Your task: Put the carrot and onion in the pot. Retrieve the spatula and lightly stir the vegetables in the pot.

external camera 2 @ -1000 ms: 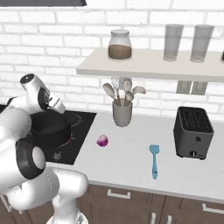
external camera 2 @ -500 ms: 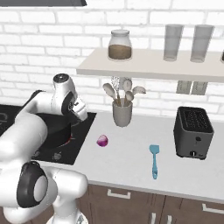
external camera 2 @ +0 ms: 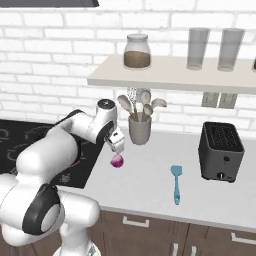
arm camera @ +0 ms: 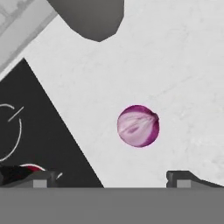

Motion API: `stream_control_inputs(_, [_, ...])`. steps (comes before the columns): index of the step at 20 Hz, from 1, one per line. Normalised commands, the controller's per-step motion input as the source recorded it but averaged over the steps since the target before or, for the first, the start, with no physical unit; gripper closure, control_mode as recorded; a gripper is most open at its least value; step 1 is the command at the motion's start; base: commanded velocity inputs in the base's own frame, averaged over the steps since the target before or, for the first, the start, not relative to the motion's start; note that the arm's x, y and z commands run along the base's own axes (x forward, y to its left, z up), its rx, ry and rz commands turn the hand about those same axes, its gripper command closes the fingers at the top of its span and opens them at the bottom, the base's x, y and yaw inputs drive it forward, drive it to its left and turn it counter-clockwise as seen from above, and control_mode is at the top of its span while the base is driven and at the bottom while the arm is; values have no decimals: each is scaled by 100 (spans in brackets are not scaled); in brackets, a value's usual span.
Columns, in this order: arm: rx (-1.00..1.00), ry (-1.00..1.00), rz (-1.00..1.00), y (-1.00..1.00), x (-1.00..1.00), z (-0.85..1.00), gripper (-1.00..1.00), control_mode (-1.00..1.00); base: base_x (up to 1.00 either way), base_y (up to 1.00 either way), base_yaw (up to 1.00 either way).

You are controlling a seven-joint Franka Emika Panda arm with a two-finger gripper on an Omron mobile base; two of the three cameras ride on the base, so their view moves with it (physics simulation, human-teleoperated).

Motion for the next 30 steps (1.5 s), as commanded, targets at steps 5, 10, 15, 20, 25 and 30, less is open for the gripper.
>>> stream_control_inputs(5, [1, 1, 0, -34, -5, -69, -100, -100, 0, 0, 0])
stream_control_inputs(10, [3, 4, 0, -16, 4, -61, -100, -100, 0, 0, 0])
stream_control_inputs(15, [9, 1, 0, -8, 3, -44, -100, -100, 0, 0, 0])
stream_control_inputs(20, [7, 0, 0, 0, 35, -18, -100, -100, 0, 0, 0])
stream_control_inputs(25, [3, 0, 0, 0, 40, -12, -100, -100, 0, 0, 0])
stream_control_inputs(30, [0, 0, 0, 3, 4, -28, 100, -100, 0, 0, 0])
